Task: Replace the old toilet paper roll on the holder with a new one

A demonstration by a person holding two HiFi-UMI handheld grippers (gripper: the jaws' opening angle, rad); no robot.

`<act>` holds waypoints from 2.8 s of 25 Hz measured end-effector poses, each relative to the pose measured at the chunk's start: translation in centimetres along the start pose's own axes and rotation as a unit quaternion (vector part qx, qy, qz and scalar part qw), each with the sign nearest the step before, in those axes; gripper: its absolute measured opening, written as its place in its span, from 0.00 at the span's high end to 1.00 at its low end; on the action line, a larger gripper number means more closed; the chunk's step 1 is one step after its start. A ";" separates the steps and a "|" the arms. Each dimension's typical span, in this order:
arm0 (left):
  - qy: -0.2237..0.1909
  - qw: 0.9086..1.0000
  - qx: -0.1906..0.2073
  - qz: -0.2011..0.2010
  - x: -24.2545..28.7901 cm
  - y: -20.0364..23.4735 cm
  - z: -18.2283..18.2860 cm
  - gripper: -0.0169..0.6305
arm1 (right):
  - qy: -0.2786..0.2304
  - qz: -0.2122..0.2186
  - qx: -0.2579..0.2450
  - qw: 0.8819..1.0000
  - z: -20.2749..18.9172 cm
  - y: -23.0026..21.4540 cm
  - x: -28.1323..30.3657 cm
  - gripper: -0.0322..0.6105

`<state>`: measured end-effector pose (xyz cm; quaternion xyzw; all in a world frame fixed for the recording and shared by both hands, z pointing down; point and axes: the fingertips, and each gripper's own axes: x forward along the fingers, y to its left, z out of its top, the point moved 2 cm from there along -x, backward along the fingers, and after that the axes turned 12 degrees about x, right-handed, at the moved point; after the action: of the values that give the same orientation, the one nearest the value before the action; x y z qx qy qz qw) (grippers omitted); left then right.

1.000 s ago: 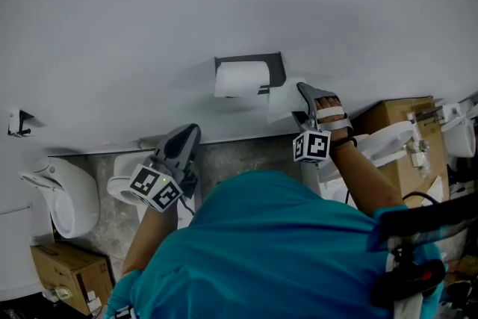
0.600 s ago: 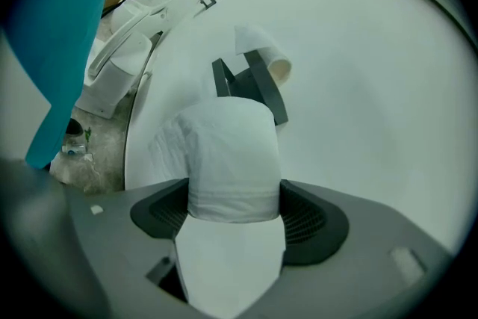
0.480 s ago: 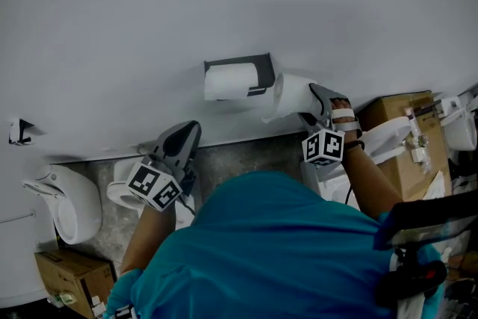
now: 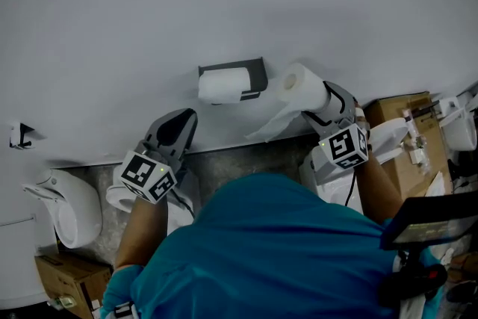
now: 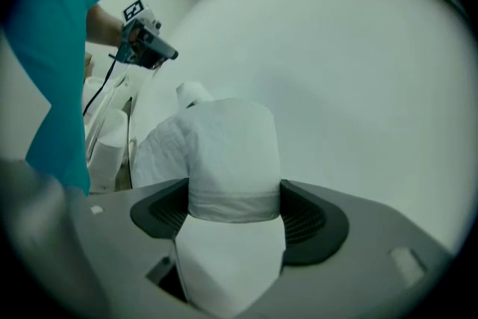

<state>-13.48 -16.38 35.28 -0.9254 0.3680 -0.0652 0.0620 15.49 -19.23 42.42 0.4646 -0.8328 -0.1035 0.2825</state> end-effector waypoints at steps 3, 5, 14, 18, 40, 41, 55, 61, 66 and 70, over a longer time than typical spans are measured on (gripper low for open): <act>-0.004 1.000 0.004 -0.003 0.4 0.1 0.4 0.96 | -0.033 0.013 0.055 0.998 1.4 -0.9 -1.0 0.39; -0.004 1.000 0.009 -0.005 0.6 0.0 0.8 0.96 | -0.055 0.022 0.090 0.994 2.5 -1.5 -1.5 0.39; 0.013 0.998 0.056 -0.021 2.0 0.3 3.2 0.96 | -0.172 0.109 0.277 0.939 6.7 -4.3 -3.1 0.39; 0.044 0.994 0.094 -0.045 3.1 0.5 3.9 0.95 | -0.224 0.155 0.312 0.910 9.0 -5.3 -4.5 0.39; 0.428 0.749 0.403 -0.305 13.0 -0.2 -2.2 0.62 | -0.270 0.183 0.335 0.884 7.8 -6.4 -7.6 0.39; 0.436 0.745 0.397 -0.312 13.2 -0.1 -2.5 0.62 | -0.274 0.186 0.343 0.879 8.0 -6.5 -7.6 0.39; 0.474 0.716 0.385 -0.339 12.7 0.0 -4.1 0.67 | -0.263 0.179 0.344 0.883 6.4 -6.8 -6.7 0.39; 0.442 0.717 0.449 -0.298 12.9 -2.2 -1.7 0.68 | -0.264 0.195 0.335 0.883 6.6 -6.8 -6.7 0.39; 0.426 0.725 0.462 -0.280 15.0 -6.6 -0.5 0.69 | -0.264 0.220 0.330 0.879 5.3 -7.8 -6.9 0.39; 0.431 0.715 0.485 -0.262 19.6 -11.6 -0.5 0.69 | -0.262 0.244 0.330 0.874 1.8 -11.7 -7.8 0.39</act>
<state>8.34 -21.53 39.09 -0.7000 0.0158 -0.6396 0.3172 26.04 -19.26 32.95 0.2688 -0.9490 0.1314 -0.0994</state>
